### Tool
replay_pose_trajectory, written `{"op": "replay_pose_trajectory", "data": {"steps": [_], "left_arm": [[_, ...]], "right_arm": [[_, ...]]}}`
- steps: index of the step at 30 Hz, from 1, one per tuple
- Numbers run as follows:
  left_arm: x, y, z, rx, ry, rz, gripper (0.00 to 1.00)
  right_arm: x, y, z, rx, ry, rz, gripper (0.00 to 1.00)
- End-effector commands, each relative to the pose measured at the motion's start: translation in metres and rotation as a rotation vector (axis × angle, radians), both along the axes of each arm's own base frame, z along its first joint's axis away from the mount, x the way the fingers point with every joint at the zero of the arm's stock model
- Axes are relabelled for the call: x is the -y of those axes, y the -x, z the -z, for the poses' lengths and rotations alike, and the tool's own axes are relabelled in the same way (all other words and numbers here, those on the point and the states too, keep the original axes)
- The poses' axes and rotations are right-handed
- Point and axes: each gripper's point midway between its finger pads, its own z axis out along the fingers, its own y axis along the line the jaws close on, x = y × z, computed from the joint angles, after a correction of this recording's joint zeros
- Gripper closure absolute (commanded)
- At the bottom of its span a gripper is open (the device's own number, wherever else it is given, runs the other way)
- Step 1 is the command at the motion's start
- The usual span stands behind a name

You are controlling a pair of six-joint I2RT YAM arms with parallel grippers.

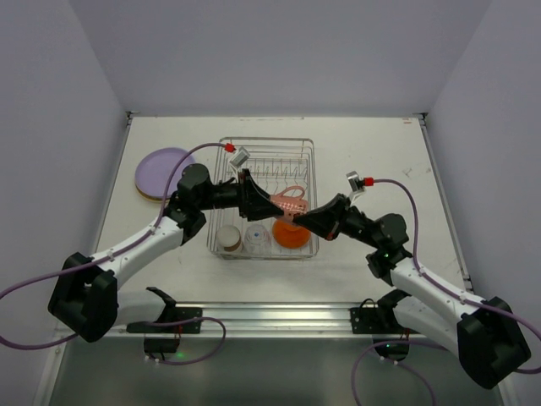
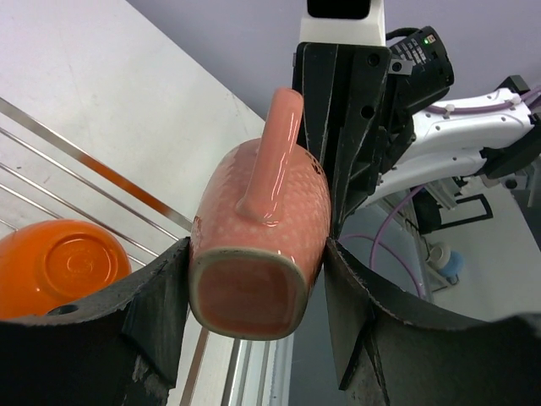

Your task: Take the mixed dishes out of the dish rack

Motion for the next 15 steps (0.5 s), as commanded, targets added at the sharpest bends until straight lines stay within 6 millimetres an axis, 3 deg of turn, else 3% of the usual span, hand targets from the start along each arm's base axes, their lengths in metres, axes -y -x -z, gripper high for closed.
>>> {"op": "replay_pose_trajectory", "data": {"steps": [1,2,4,5,8,15], "left_arm": [[0.0044,0.003,-0.0087,0.042,0.029,0.028,1.0],[0.0044,0.0023,-0.0083,0.039,0.028,0.029,1.0],[0.0047,0.0029,-0.0086,0.036,0.03,0.035,0.89],[0.0051,0.0029,-0.0087,0.035,0.031,0.038,0.68],[0.0057,0.0049,-0.0105,0.038,0.037,0.055,0.43],[0.0055,0.0054,-0.0104,0.031,0.036,0.055,0.17]], "right_arm": [[-0.0014,0.003,-0.0351,0.094,-0.052,-0.011,1.0],[-0.0017,0.0033,-0.0355,0.095,-0.051,-0.014,1.0],[-0.0017,0.0057,-0.0359,0.103,-0.055,-0.022,1.0],[-0.0012,0.0069,-0.0374,0.114,-0.06,-0.023,1.0],[-0.0005,0.0069,-0.0374,0.114,-0.062,-0.021,1.0],[0.0002,0.0082,-0.0363,0.118,-0.064,-0.021,1.0]]}}
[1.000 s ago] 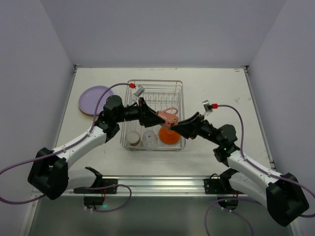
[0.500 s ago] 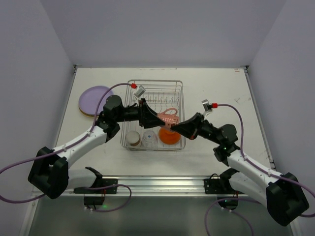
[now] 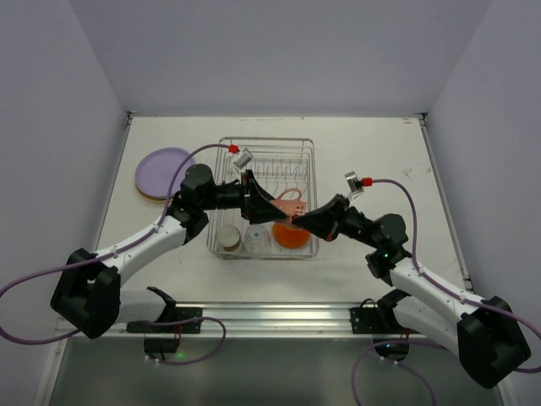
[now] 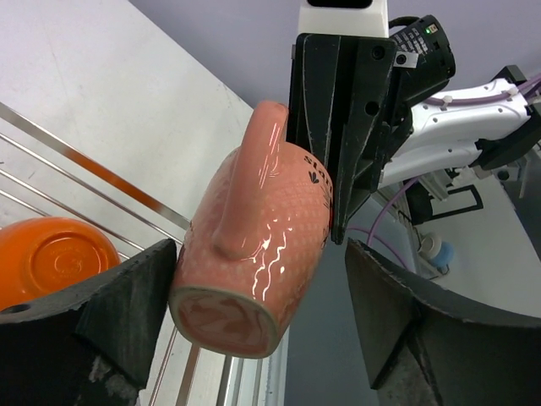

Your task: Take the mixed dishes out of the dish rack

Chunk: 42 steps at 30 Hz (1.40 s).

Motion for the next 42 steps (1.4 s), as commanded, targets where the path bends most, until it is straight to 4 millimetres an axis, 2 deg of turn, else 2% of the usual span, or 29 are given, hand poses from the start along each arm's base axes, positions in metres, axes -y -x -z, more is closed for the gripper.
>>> {"op": "replay_pose_trajectory", "data": {"steps": [1,2,3,8,12,19,21,24,26,27,28,30,31,33,34,36,37,39,40,42], "left_arm": [[0.001,0.0,-0.014,0.053,0.032,0.009,0.14],[0.001,0.0,-0.014,0.052,0.031,0.006,0.07],[0.001,-0.001,-0.013,0.053,0.028,0.004,0.06],[0.0,-0.001,-0.018,0.069,0.03,-0.005,0.04],[-0.007,-0.016,-0.011,0.072,-0.047,-0.092,0.03],[-0.039,-0.045,-0.003,0.044,-0.102,-0.263,0.02],[-0.05,-0.054,0.002,0.03,-0.119,-0.317,0.01],[-0.063,-0.061,0.006,0.029,-0.145,-0.378,0.01],[-0.068,-0.065,0.009,0.021,-0.169,-0.412,0.01],[-0.071,-0.067,0.011,0.029,-0.181,-0.425,0.01],[-0.073,-0.068,0.01,0.033,-0.189,-0.436,0.01],[-0.077,-0.071,0.016,0.029,-0.219,-0.462,0.01],[-0.079,-0.071,0.016,0.031,-0.225,-0.47,0.01],[-0.081,-0.073,0.019,0.033,-0.246,-0.483,0.0],[-0.082,-0.073,0.02,0.034,-0.252,-0.488,0.0],[-0.085,-0.074,0.023,0.038,-0.27,-0.5,0.0],[-0.086,-0.075,0.023,0.04,-0.275,-0.507,0.0],[-0.091,-0.075,0.031,0.029,-0.313,-0.523,0.0],[-0.093,-0.077,0.033,0.029,-0.325,-0.538,0.0],[-0.102,-0.083,0.041,0.026,-0.377,-0.59,0.0]], "right_arm": [[0.002,0.003,-0.032,0.097,-0.061,0.007,1.0],[0.002,0.003,-0.032,0.098,-0.059,0.006,1.0],[0.002,0.003,-0.031,0.097,-0.057,0.007,1.0],[0.003,0.002,-0.029,0.094,-0.049,0.021,1.0],[0.005,-0.003,-0.026,0.076,-0.028,0.051,1.0],[0.016,-0.023,-0.012,0.008,0.106,0.199,1.0],[0.021,-0.029,-0.02,0.011,0.128,0.249,1.0],[0.035,-0.04,-0.017,-0.013,0.19,0.361,1.0],[0.042,-0.044,-0.021,0.011,0.211,0.409,1.0],[0.045,-0.047,-0.016,-0.01,0.24,0.433,1.0],[0.052,-0.055,-0.023,0.001,0.248,0.491,1.0],[0.058,-0.063,-0.014,-0.043,0.319,0.534,1.0],[0.058,-0.072,-0.024,-0.026,0.354,0.549,1.0],[0.064,-0.081,-0.015,-0.068,0.446,0.576,1.0],[0.066,-0.087,-0.031,-0.042,0.454,0.597,1.0],[0.072,-0.099,-0.026,-0.071,0.505,0.631,1.0],[0.074,-0.104,-0.038,-0.059,0.503,0.649,1.0],[0.083,-0.118,-0.032,-0.094,0.549,0.683,1.0],[0.085,-0.123,-0.041,-0.094,0.544,0.695,1.0],[0.095,-0.139,-0.03,-0.144,0.581,0.716,1.0]]}}
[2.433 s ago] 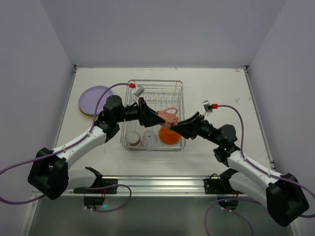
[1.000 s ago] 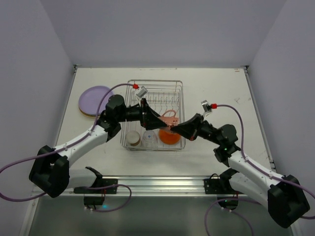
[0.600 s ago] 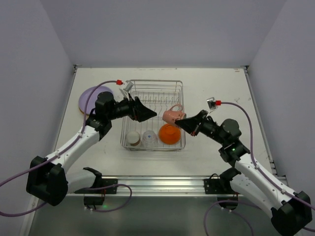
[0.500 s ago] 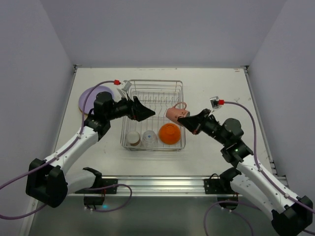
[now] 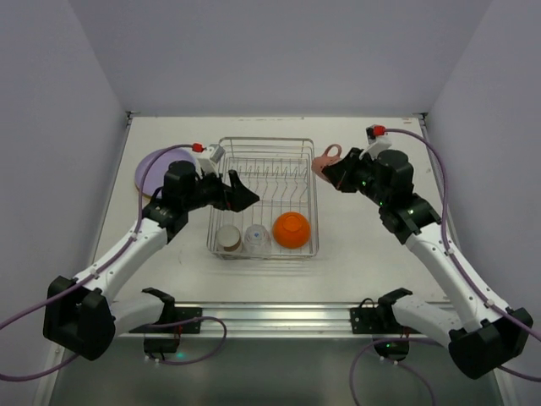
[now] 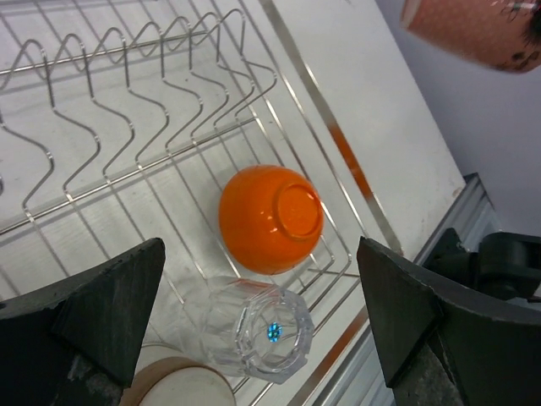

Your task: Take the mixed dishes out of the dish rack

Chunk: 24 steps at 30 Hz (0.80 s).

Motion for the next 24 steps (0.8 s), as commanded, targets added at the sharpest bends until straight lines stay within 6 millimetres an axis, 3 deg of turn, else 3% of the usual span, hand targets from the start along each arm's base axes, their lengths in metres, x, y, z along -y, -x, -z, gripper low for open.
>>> {"op": "replay_pose_trajectory", "data": {"steps": [1,8,12,13,15,16,17,19,20,21,23,24], "left_arm": [[-0.018,-0.013,-0.006,0.049,-0.087,-0.089,0.0],[-0.044,-0.022,0.012,0.053,-0.21,-0.205,0.0],[-0.064,-0.025,0.017,0.102,-0.25,-0.307,0.0],[-0.069,-0.023,0.027,0.096,-0.265,-0.327,0.0],[-0.079,-0.027,0.024,0.138,-0.266,-0.384,0.0],[-0.082,-0.025,0.031,0.134,-0.279,-0.398,0.0],[-0.087,-0.027,0.032,0.148,-0.287,-0.421,0.0],[-0.093,-0.027,0.035,0.161,-0.3,-0.446,0.0],[-0.095,-0.027,0.036,0.167,-0.308,-0.456,0.0],[-0.097,-0.026,0.037,0.169,-0.316,-0.461,0.0],[-0.102,-0.025,0.044,0.169,-0.34,-0.47,0.0],[-0.103,-0.024,0.044,0.173,-0.345,-0.474,0.0]], "right_arm": [[0.022,-0.025,-0.023,0.022,0.044,0.069,1.0],[0.053,-0.085,-0.003,-0.135,0.043,0.147,1.0],[0.049,-0.116,0.016,-0.254,0.075,0.087,1.0],[0.047,-0.134,0.02,-0.272,0.09,0.087,1.0],[0.05,-0.144,0.034,-0.321,0.126,0.094,1.0],[0.051,-0.154,0.029,-0.311,0.131,0.102,1.0],[0.053,-0.163,0.046,-0.344,0.149,0.117,1.0],[0.055,-0.174,0.048,-0.347,0.165,0.135,1.0],[0.058,-0.179,0.066,-0.393,0.194,0.155,1.0],[0.061,-0.186,0.061,-0.381,0.208,0.164,1.0],[0.065,-0.194,0.084,-0.438,0.248,0.18,1.0],[0.071,-0.196,0.086,-0.447,0.274,0.199,1.0]]}}
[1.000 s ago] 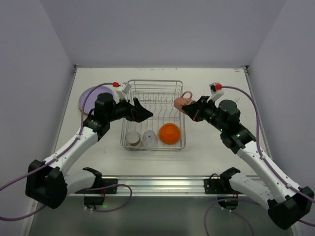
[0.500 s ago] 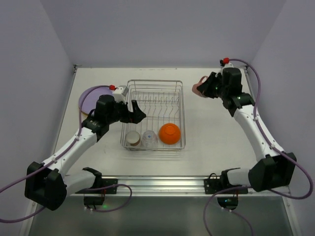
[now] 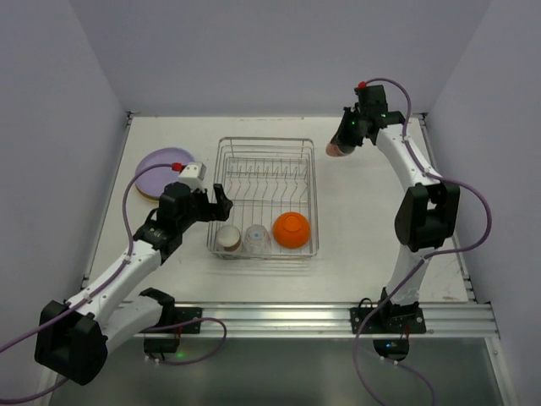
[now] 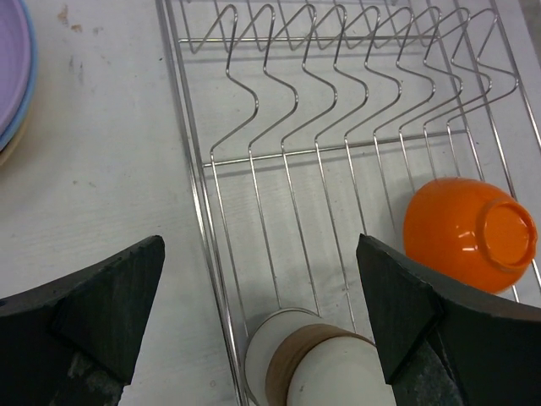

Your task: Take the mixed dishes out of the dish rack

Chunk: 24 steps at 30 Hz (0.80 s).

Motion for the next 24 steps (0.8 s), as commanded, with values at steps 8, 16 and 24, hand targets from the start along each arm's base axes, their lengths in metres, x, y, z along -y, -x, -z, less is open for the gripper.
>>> {"op": "replay_pose_trajectory", "data": {"steps": [8,16,24], "left_arm": [[-0.023,-0.003,-0.024,0.215,-0.011,-0.084,0.0],[-0.031,0.005,-0.028,0.263,0.015,-0.118,0.0],[-0.034,0.008,-0.03,0.277,0.025,-0.128,0.0]], "right_arm": [[0.028,-0.016,0.034,-0.062,0.173,0.045,1.0],[0.036,-0.021,0.058,-0.105,0.227,0.062,1.0],[0.042,-0.02,0.081,-0.155,0.268,0.066,1.0]]}}
